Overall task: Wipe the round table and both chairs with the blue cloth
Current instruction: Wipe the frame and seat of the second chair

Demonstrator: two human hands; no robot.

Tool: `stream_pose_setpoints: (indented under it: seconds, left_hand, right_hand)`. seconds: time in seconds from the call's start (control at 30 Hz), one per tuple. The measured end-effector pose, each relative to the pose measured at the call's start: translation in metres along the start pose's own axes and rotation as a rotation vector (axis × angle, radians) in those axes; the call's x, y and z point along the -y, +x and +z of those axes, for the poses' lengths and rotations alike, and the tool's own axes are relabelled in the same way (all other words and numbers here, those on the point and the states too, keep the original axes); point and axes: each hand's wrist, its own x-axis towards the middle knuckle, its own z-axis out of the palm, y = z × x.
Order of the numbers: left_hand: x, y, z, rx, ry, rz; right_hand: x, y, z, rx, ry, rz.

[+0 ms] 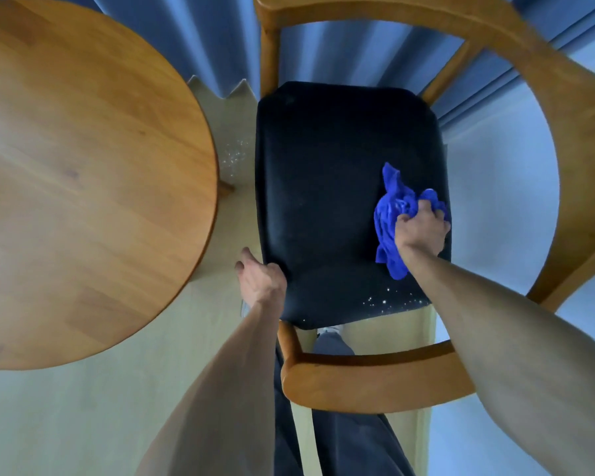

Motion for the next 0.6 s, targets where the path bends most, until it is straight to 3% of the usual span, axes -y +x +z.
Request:
stream_pose_setpoints:
  seconds: [0.07, 0.27, 0.43, 0.6]
  left_hand:
    - [0.000, -0.002, 0.004, -0.005, 0.003, -0.005]
    - [-0.019, -0.001, 0.013, -0.061, 0.000, 0.051]
    - [-0.038, 0.007, 0.014, -0.099, -0.001, 0.146]
    - [-0.041, 0.027, 0.005, -0.101, 0.032, 0.158]
  right_hand:
    - [-0.011, 0.003, -0.001, 0.032, 0.033, 0.018]
    - [-0.010, -0.037, 0.013, 0.083, -0.055, -0.155]
    - [0.026, -0.071, 0.026, 0.050, 0.002, -0.471]
    - [0.113, -0.073, 0.047, 0.106, -0.050, -0.776]
